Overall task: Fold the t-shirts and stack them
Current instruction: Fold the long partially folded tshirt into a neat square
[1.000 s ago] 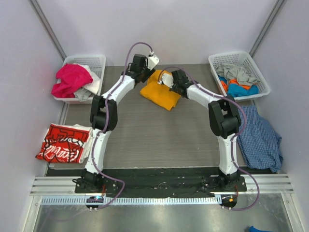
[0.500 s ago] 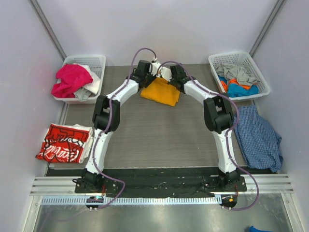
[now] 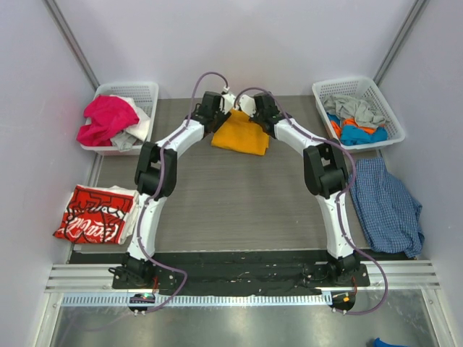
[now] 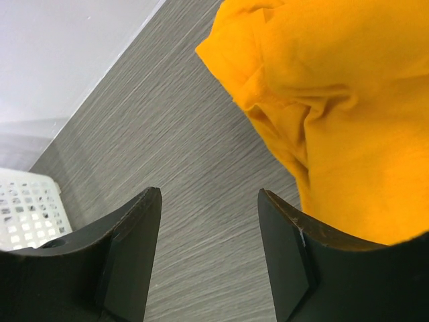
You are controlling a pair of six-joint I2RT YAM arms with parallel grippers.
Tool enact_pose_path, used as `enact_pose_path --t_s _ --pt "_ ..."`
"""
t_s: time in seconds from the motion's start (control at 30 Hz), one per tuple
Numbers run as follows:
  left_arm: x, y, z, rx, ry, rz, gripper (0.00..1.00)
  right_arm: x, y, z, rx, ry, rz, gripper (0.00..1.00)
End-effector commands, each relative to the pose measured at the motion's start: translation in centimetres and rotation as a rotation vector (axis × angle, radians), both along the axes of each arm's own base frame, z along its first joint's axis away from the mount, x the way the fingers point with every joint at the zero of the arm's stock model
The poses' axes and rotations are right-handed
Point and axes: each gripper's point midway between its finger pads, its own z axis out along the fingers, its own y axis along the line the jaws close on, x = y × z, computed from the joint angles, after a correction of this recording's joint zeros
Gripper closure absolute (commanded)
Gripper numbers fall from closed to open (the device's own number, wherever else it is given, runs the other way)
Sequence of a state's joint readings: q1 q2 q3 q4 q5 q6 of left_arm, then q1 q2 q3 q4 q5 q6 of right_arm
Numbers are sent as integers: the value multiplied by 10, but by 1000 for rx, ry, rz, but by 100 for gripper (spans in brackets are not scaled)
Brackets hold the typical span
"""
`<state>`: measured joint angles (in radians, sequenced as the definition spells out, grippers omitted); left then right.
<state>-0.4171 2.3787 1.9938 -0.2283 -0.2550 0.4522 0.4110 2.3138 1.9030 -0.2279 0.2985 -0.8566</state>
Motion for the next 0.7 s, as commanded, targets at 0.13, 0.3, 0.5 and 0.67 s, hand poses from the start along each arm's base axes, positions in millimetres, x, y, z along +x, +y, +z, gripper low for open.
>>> enact_pose_path --t_s 0.13,0.3,0.5,0.67 --pt "4 35 67 -80 -103 78 33 35 4 30 77 -172 -98 58" --pt "-2 41 69 -95 -81 80 31 37 -3 33 68 -195 -146 36" --pt "-21 23 60 -168 48 17 27 19 -5 51 118 -198 -148 33" --pt "-38 8 52 -228 157 -43 25 2 -15 52 153 -171 -200 31"
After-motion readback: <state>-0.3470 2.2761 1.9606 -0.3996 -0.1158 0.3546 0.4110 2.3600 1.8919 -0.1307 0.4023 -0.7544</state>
